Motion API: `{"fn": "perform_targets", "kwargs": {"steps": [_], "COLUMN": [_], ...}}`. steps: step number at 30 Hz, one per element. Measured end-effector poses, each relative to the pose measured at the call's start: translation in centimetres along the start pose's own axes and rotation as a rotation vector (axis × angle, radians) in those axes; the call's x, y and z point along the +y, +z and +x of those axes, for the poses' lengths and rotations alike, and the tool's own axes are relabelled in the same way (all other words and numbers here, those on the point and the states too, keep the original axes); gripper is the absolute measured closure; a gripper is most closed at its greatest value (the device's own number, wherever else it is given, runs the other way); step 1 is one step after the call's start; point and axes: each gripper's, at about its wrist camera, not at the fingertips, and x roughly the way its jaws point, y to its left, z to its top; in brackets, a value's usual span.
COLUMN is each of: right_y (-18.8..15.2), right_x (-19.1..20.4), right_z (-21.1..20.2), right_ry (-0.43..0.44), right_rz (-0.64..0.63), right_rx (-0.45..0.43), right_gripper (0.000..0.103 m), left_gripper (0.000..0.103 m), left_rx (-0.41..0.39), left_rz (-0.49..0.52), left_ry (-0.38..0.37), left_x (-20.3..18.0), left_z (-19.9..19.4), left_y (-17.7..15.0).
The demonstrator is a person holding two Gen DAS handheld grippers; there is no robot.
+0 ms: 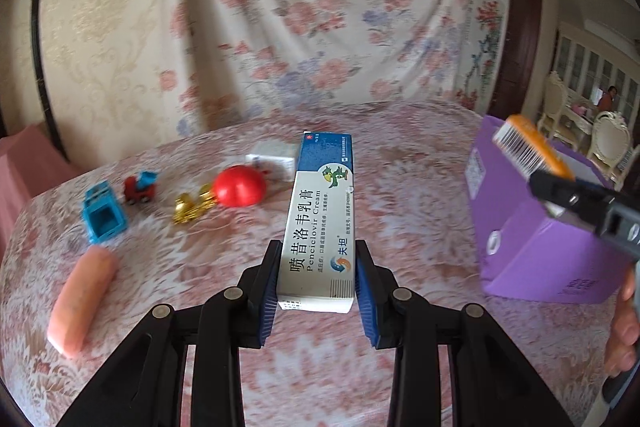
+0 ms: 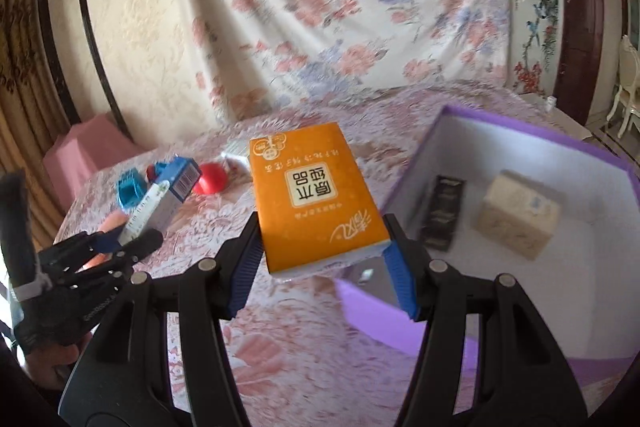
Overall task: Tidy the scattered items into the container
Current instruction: 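Carry the ointment box and orange box toward the purple box with both tools, then lower the orange box into the purple box and open the right tool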
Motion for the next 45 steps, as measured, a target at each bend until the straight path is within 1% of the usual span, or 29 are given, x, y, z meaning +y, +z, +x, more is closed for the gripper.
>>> {"fn": "perform_targets", "kwargs": {"steps": [3, 11, 17, 22, 25, 30, 34, 36, 40, 44, 45], "right_y": [0.7, 0.6, 0.8, 1.2, 1.7, 2.6, 2.9, 2.8, 2.6, 2.2, 2.0], "right_x": [-2.1, -9.6, -13.8, -17.6, -19.1, -20.3, -21.0, -20.8, -20.8, -21.7, -21.6], "right_z": [-1.5, -2.9, -3.9, -3.5, -2.5, 0.0, 2.2, 3.1, 5.5, 7.8, 8.1], "right_ry": [-0.028, -0.197, -0.312, -0.394, -0.435, -0.496, -0.533, -0.536, -0.59, -0.562, -0.54], "right_rz": [0.023, 0.117, 0.133, 0.141, 0.112, -0.015, -0.093, -0.121, -0.19, -0.199, -0.208], "right_rx": [-0.02, -0.012, 0.026, 0.087, 0.138, 0.272, 0.364, 0.401, 0.481, 0.594, 0.613], "right_gripper": [0.042, 0.042, 0.042, 0.042, 0.042, 0.042, 0.042, 0.042, 0.042, 0.042, 0.042], "left_gripper": [0.068, 0.068, 0.068, 0.068, 0.068, 0.068, 0.068, 0.068, 0.068, 0.068, 0.068], "left_rx": [-0.009, -0.03, -0.021, -0.008, -0.003, -0.001, -0.001, -0.001, 0.008, 0.021, 0.021], "left_rz": [0.024, 0.105, 0.16, 0.179, 0.184, 0.184, 0.179, 0.178, 0.181, 0.177, 0.173], "left_ry": [-0.045, -0.225, -0.34, -0.392, -0.405, -0.428, -0.447, -0.457, -0.477, -0.495, -0.495], "left_x": [-1.8, -8.0, -12.8, -15.2, -15.8, -16.2, -16.1, -16.1, -16.1, -16.0, -15.9], "left_z": [-0.1, -0.4, -0.2, 0.2, 0.4, 0.7, 1.0, 1.1, 1.6, 2.1, 2.1], "left_y": [0.8, 3.5, 4.6, 4.7, 4.7, 4.8, 4.9, 5.1, 5.3, 5.4, 5.4]}}
